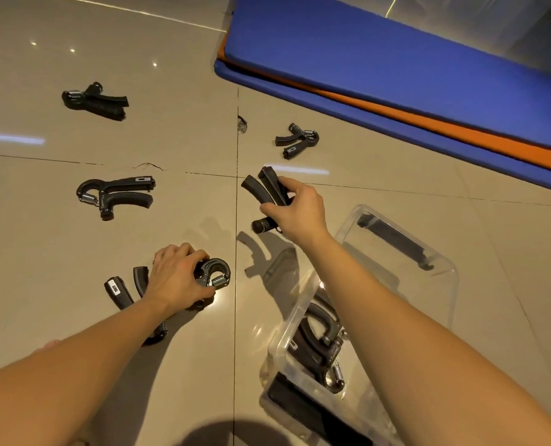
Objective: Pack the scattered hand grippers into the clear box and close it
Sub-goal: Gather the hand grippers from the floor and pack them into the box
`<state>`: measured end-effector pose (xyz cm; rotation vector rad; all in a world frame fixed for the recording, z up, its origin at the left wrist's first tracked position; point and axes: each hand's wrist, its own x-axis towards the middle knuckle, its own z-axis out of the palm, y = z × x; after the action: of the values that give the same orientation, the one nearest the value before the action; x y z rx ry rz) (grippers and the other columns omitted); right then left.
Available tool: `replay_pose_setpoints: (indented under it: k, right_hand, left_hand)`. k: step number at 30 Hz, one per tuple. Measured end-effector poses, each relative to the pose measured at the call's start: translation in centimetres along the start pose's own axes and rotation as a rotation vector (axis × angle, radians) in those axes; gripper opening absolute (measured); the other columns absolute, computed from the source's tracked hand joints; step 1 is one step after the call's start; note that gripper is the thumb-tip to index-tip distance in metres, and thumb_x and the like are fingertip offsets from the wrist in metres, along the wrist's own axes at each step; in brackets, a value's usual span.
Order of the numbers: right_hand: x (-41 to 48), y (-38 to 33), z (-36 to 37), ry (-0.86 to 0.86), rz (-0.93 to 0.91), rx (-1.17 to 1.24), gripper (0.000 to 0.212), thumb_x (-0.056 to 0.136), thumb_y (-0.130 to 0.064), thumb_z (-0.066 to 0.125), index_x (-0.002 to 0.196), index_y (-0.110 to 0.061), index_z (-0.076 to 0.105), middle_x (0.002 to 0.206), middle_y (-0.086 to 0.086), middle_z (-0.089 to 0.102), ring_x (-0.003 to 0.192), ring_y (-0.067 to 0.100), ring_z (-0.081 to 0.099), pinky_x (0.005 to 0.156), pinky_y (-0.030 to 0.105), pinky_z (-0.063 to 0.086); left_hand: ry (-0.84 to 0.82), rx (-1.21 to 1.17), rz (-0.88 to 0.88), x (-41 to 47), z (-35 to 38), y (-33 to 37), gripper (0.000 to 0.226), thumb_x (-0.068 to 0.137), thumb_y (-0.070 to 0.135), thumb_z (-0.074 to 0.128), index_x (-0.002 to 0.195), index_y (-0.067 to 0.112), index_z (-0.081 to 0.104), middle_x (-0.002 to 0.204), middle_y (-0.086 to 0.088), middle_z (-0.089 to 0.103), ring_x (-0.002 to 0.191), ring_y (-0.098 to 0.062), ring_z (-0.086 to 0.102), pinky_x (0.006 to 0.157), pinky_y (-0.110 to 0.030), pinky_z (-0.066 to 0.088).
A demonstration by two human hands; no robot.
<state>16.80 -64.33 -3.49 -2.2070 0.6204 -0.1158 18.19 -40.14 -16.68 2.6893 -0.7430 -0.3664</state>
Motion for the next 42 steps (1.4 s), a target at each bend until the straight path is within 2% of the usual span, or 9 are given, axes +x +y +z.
replay_pose_setpoints:
  k: [6,9,16,21,26,29,31,37,42]
  right_hand:
    - [-2.8,0.7,-4.6,0.056,0.010,0.115,0.068,0.076,-0.026,0.083,0.140,-0.022,0.059,0.123,0.002,0.068,0.105,0.024,0.067,0.090,0.048,0.058]
    - [-4.1,0.5,-6.5,0.096,0.000,0.147,0.067,0.076,-0.028,0.084,0.139,-0.024,0.060,0.122,-0.001,0.068,0.102,0.015,0.065,0.090,0.040,0.059]
    - [-6.4,1.3,-12.5,0.196,-0.004,0.206,0.068,0.076,-0.026,0.086,0.138,-0.025,0.061,0.118,-0.004,0.067,0.089,0.004,0.063,0.070,0.021,0.056]
    - [-9.2,5.9,-15.2,0.337,0.111,0.251,0.061,0.075,-0.026,0.083,0.132,-0.025,0.062,0.115,-0.005,0.068,0.102,0.014,0.066,0.090,0.039,0.059]
    - [-11.8,12.0,-13.6,0.468,0.259,0.287,0.059,0.077,-0.025,0.077,0.134,-0.024,0.060,0.117,-0.005,0.067,0.106,0.013,0.065,0.093,0.036,0.057]
    - [-11.8,14.5,-11.5,0.408,0.273,0.207,0.051,0.080,-0.025,0.078,0.128,-0.029,0.060,0.110,-0.013,0.062,0.104,0.011,0.062,0.087,0.029,0.053]
    - [-11.2,15.6,-10.2,0.354,0.258,0.081,0.057,0.082,-0.025,0.077,0.135,-0.028,0.057,0.111,-0.011,0.055,0.103,0.012,0.058,0.084,0.024,0.046]
    - [-8.3,18.1,-8.1,0.112,0.079,-0.395,0.062,0.089,-0.022,0.071,0.146,-0.020,0.047,0.130,-0.002,0.054,0.120,0.018,0.050,0.101,0.033,0.046]
    - [-6.3,19.6,-7.1,-0.023,0.028,-0.449,0.057,0.085,-0.009,0.067,0.139,-0.022,0.054,0.127,-0.001,0.062,0.117,0.021,0.056,0.099,0.034,0.046]
  left_hand:
    - [0.075,-0.132,0.085,0.5,-3.6,4.7,0.069,0.065,0.062,0.068,0.127,0.031,0.067,0.102,0.006,0.053,0.102,-0.019,0.043,0.099,-0.039,0.033]
    - [0.110,-0.136,0.143,0.9,-5.8,7.4,0.067,0.067,0.061,0.075,0.128,0.035,0.065,0.102,0.008,0.050,0.102,-0.015,0.040,0.096,-0.036,0.031]
    - [0.202,-0.140,0.243,1.0,-10.5,13.1,0.072,0.064,0.066,0.067,0.130,0.035,0.064,0.103,0.011,0.048,0.101,-0.012,0.038,0.094,-0.036,0.033]
    - [0.252,-0.173,0.333,2.2,-12.1,16.9,0.071,0.067,0.065,0.072,0.131,0.035,0.063,0.104,0.012,0.047,0.100,-0.009,0.035,0.089,-0.034,0.033]
    - [0.238,-0.183,0.404,3.3,-11.4,19.3,0.074,0.067,0.068,0.069,0.132,0.034,0.063,0.104,0.011,0.047,0.100,-0.009,0.036,0.089,-0.033,0.033]
    - [0.214,-0.206,0.418,4.4,-11.2,19.2,0.072,0.069,0.062,0.076,0.132,0.032,0.063,0.105,0.011,0.048,0.102,-0.010,0.038,0.089,-0.032,0.032]
    - [0.175,-0.220,0.456,4.9,-11.1,19.2,0.071,0.069,0.062,0.077,0.132,0.031,0.064,0.105,0.011,0.049,0.101,-0.010,0.039,0.087,-0.032,0.033]
    - [0.112,-0.233,0.512,5.8,-10.5,19.7,0.076,0.062,0.071,0.063,0.129,0.034,0.065,0.102,0.014,0.047,0.098,-0.006,0.036,0.086,-0.031,0.032]
    - [0.024,-0.243,0.527,5.9,-9.8,19.0,0.074,0.063,0.069,0.065,0.129,0.036,0.066,0.102,0.017,0.047,0.102,-0.009,0.040,0.090,-0.031,0.034]
